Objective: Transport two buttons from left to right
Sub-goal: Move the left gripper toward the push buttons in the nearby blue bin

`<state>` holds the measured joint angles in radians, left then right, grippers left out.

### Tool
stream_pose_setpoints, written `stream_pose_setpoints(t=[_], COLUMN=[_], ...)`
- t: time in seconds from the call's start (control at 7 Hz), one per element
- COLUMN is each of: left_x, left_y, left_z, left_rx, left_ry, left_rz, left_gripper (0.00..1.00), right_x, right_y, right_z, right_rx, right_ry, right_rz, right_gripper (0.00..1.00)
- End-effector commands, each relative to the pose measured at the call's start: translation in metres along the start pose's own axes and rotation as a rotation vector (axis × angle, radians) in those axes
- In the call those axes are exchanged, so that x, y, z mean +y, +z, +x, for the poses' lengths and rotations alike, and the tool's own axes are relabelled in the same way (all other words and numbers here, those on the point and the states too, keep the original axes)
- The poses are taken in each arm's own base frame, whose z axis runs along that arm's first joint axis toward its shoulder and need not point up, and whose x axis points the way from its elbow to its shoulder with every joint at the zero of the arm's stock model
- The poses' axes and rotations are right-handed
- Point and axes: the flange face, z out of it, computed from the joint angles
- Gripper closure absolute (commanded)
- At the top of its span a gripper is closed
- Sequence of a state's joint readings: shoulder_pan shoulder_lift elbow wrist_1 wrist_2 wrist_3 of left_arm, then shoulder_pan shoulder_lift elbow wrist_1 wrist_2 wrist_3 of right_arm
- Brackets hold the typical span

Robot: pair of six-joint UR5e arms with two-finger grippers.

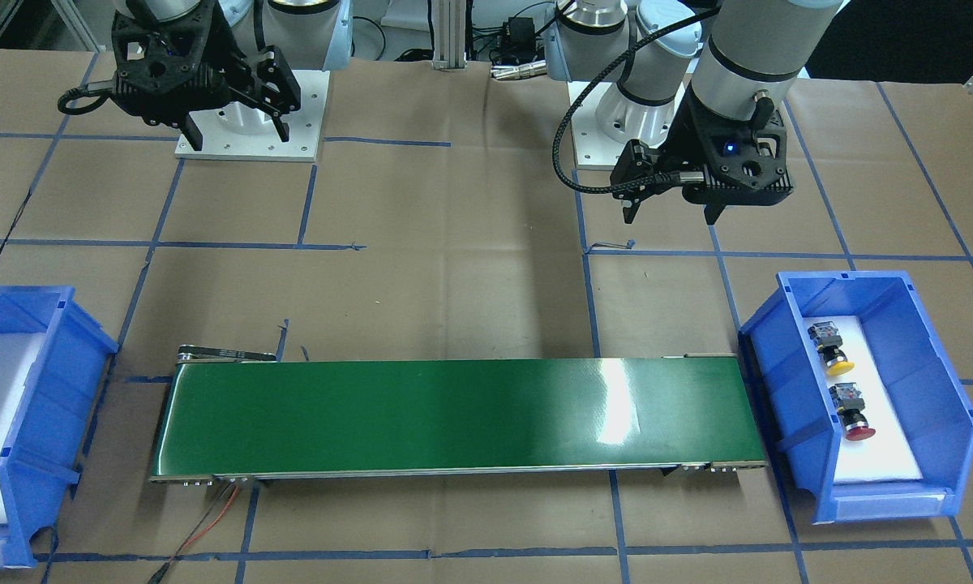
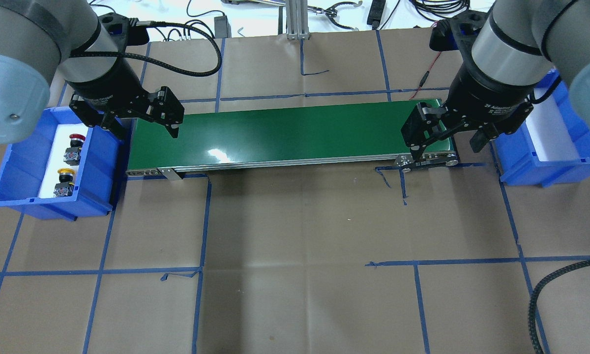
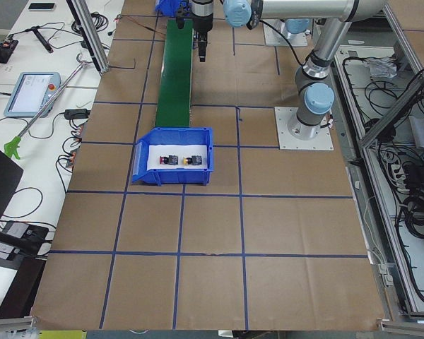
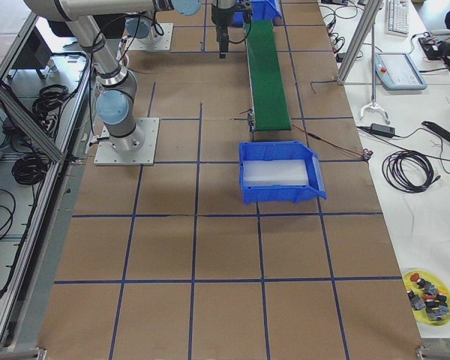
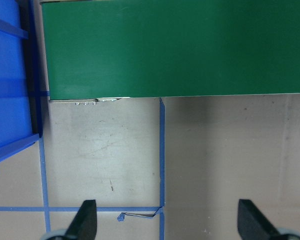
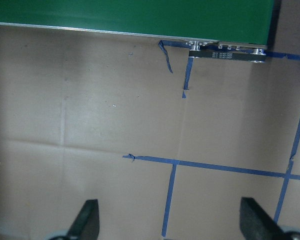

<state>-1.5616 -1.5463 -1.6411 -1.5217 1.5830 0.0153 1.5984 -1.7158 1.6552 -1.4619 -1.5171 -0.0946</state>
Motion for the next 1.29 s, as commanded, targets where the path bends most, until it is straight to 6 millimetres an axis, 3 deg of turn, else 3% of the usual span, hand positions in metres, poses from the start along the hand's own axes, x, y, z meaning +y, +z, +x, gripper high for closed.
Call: stream_pose_setpoints(t=[0.0, 0.14, 0.29, 0.57, 0.86, 1.14], left_x=[-0.002, -0.005, -0.012, -0.026, -0.02, -0.002], left_y=[-0.001, 0.0, -0.004, 0.008, 0.014, 0.022], left_z=[-0.003, -0.014, -0.046, -0.16, -0.224, -0.304], left_rx=[0.0, -0.006, -0.007, 0.007, 0.01, 0.022], left_ry=[0.009, -0.003, 0.011, -0.036, 0.012, -0.006], left_rz=[0.003, 0.001, 0.007, -0.011, -0.023, -0.034], left_gripper=[0.0, 0.0, 0.0, 0.0, 0.0, 0.0], right_x=[0.0, 0.0, 0.0, 0.0, 0.0, -0.001], right_y=[0.0, 0.001, 0.0, 0.001, 0.001, 0.0], right_z=[0.0, 0.0, 0.0, 0.0, 0.0, 0.001], right_rx=[0.0, 0.0, 0.0, 0.0, 0.0, 0.0], right_ry=[0.001, 0.001, 0.001, 0.001, 0.001, 0.004], right_rz=[-0.002, -0.004, -0.002, -0.004, -0.004, -0.001], right_gripper=[0.0, 0.0, 0.0, 0.0, 0.0, 0.0])
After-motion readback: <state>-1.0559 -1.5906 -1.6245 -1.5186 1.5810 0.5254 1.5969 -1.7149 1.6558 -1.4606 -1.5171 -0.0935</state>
